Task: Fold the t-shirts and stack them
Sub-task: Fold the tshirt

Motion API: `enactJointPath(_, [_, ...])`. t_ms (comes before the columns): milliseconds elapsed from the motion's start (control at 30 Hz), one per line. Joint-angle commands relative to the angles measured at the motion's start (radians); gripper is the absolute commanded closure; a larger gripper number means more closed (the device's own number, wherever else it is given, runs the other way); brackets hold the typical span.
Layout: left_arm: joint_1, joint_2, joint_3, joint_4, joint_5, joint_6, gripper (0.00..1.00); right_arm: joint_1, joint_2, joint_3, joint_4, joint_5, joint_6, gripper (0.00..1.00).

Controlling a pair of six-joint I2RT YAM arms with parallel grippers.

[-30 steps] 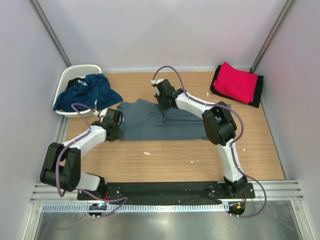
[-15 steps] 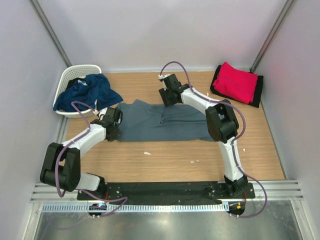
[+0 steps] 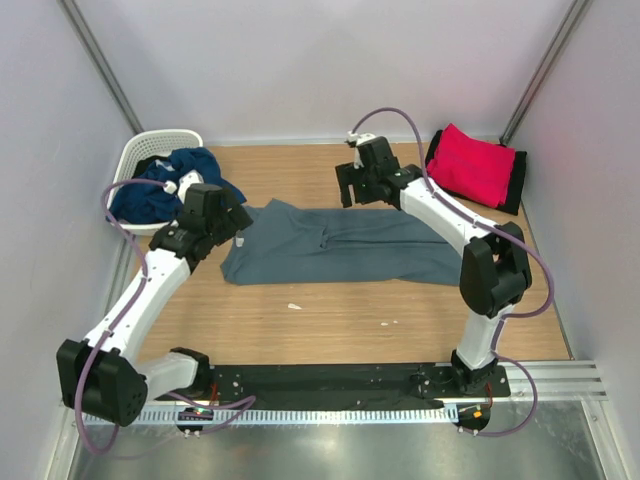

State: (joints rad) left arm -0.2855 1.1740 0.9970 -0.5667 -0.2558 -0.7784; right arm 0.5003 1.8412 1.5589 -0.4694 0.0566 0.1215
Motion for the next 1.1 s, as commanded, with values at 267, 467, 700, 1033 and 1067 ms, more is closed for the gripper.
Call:
enactJointPath(267, [-0.123, 0.347, 0.0, 0.257, -0.052, -0.423, 0.05, -0.262, -0.07, -0.278, 0.075, 0.172, 0.073, 0.0])
enactJointPath(467, [-0.123, 0.558, 0.084, 0.275, -0.095, -0.405, 0.05, -0.264, -0.025, -0.358, 0.113, 0.189, 0.136, 0.0])
enactJointPath(700, [-0.113, 0.762, 0.235, 0.292, -0.053, -0.224, 0.06, -0.266, -0.106, -0.574, 0.178, 0.169, 0.246, 0.0])
enactJointPath(1033, [-0.109, 1.109, 0.71, 0.194, 0.139, 0.119, 0.1, -0.178, -0.321, -0.869, 0.233, 0.043, 0.435, 0.0])
enactJointPath(1067, [-0.107, 1.144, 0.748, 0.174, 0.15, 0.108, 0.1, -0.16, -0.333, -0.875, 0.227, 0.039, 0.458, 0.0])
